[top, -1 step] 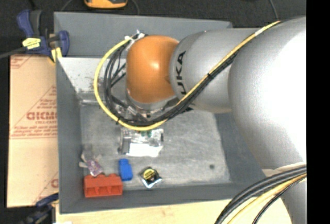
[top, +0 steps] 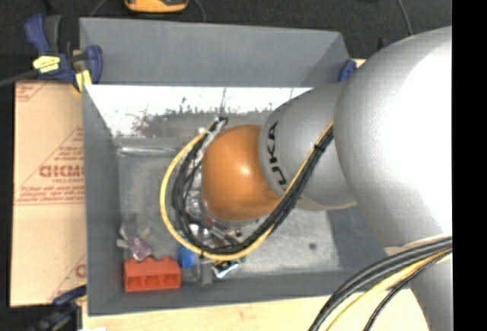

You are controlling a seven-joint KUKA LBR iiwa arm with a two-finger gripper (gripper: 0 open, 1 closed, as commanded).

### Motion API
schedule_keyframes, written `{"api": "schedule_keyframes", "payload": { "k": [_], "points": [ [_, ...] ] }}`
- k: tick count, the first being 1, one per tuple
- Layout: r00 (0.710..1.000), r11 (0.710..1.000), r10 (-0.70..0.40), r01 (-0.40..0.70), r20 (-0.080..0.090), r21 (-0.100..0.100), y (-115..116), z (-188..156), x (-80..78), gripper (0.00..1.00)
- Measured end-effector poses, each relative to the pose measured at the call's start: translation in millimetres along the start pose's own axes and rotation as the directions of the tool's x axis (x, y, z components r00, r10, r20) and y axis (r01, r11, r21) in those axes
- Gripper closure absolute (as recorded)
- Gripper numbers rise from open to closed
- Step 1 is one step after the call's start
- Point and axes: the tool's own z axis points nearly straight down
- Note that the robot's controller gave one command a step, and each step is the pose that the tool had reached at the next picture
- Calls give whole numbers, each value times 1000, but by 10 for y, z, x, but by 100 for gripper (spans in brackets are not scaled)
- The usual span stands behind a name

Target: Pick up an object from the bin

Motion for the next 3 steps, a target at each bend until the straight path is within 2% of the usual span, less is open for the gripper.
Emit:
{"api": "schedule_keyframes", "payload": {
  "k": [1,2,3],
  "points": [
    [999,999,-36,36,26,1,407,30,39,0],
    [1000,1000,-30,30,5,0,402,70,103,100],
    [998,998,-65,65,13,1,430,-1445,-120,100]
  ]
}}
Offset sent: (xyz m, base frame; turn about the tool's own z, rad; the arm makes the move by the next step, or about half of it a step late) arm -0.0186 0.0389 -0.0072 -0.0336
